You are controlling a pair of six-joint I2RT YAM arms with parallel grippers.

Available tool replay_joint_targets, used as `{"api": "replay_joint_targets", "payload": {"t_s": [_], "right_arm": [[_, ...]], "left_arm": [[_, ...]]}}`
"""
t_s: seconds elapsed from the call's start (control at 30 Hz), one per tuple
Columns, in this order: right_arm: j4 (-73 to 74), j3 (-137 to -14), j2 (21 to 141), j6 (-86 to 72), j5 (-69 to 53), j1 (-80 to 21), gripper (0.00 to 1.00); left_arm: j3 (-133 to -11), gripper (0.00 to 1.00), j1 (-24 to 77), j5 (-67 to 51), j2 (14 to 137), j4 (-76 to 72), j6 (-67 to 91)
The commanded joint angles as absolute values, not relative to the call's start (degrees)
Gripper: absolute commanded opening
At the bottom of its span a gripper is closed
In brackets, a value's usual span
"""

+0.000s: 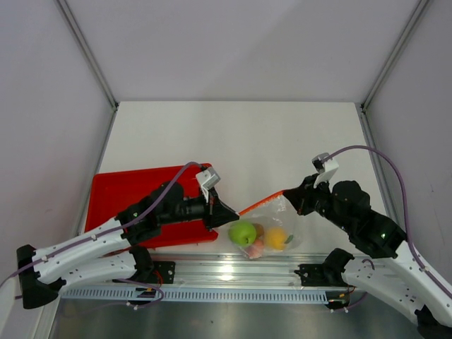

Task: Place the food in the zip-top bag and seal the zipper
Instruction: Zip the zipper food storage bag at the center of the board.

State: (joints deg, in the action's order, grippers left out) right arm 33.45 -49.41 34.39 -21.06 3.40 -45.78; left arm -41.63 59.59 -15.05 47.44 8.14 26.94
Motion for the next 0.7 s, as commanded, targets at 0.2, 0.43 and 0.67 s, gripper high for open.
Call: {"api": "replay_joint_targets", "payload": {"t_s": [0.2, 0.43, 0.67], "right_arm": [[37.6, -51.5, 32.9, -22.0, 16.1, -42.8, 0.00], [38.7, -51.6, 32.3, -22.8, 16.5, -42.6, 0.00], [40.3, -52.1, 32.1, -23.5, 17.9, -42.5, 0.00]], "left_arm": [[-38.9, 0.01, 59.4, -12.6, 39.6, 13.1, 27.6], [-37.3, 0.01, 59.4, -11.7, 37.0, 15.0, 28.3], [-35.1, 0.01, 59.4, -10.8, 33.8, 16.2, 29.2]]}}
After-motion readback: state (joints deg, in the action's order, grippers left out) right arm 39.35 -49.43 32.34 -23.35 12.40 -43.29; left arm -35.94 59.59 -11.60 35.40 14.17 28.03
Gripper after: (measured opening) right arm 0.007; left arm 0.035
